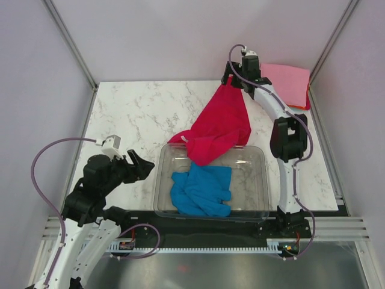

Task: Fold and stack the t-shirts
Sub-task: Move the tshirt to the center of the board

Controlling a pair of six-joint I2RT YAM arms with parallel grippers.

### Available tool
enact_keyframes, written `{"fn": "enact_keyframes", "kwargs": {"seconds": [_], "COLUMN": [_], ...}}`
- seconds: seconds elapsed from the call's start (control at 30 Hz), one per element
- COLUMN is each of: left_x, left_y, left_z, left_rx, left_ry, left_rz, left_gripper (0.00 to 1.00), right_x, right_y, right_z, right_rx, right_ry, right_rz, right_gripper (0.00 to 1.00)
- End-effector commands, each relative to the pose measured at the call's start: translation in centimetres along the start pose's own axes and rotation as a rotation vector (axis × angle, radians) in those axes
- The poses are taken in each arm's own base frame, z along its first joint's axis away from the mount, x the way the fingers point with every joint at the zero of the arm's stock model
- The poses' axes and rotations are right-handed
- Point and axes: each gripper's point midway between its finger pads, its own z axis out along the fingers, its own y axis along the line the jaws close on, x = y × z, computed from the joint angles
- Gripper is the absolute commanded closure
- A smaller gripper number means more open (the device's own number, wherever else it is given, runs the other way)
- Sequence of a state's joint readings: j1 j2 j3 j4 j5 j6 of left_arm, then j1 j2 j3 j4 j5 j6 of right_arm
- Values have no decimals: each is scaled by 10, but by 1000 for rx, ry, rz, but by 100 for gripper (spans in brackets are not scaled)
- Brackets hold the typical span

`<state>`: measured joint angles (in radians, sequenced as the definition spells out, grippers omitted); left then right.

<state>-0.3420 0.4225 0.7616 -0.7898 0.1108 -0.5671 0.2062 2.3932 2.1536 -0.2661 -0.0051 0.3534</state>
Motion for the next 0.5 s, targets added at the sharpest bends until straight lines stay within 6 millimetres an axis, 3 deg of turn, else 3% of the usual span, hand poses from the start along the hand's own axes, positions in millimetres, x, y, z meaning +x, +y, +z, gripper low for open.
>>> {"fn": "enact_keyframes", "kwargs": {"seconds": [0.0, 0.03, 0.07, 0.1, 0.13, 0.17, 0.2, 0.23, 0.27, 0.3, 0.37, 0.4, 0.47], "left_x": [-2, 0, 2, 6, 9, 13, 16, 22, 25, 28, 37, 38, 44], "left_y": [4, 5, 5, 7, 8, 6, 6, 8, 7, 8, 11, 11, 15], "left_z": [10, 13, 16, 21, 24, 27, 30, 36, 39, 42, 48, 50, 55], "left_rx": [-21, -27, -30, -42, -46, -36, -34, -46, -39, -43, -55, -57, -75], "left_ry": [12, 26, 44, 77, 102, 131, 153, 197, 223, 244, 300, 314, 351], "left_rz": [17, 15, 12, 10, 13, 12, 11, 10, 11, 7, 4, 3, -1], "left_gripper": [20, 20, 20, 20, 20, 20, 20, 20, 20, 20, 21, 21, 23], "right_x": [-117, -117, -96, -54, -44, -21, 18, 31, 53, 81, 109, 127, 140], "right_y": [84, 91, 99, 92, 96, 103, 98, 100, 111, 108, 116, 110, 109], "right_z": [-167, -193, -198, -193, -208, -211, -209, -216, -220, -222, -231, -233, -236], "right_rx": [-186, -201, -215, -200, -203, -208, -188, -188, -203, -193, -203, -192, -194], "right_ry": [-225, -229, -184, -85, -70, -22, 68, 93, 139, 206, 262, 307, 337], "right_rz": [-55, -40, -37, -43, -44, -57, -73, -83, -101, -117, -148, -157, -163], "right_gripper": [2, 2, 2, 2, 2, 2, 2, 2, 2, 2, 3, 3, 3]}}
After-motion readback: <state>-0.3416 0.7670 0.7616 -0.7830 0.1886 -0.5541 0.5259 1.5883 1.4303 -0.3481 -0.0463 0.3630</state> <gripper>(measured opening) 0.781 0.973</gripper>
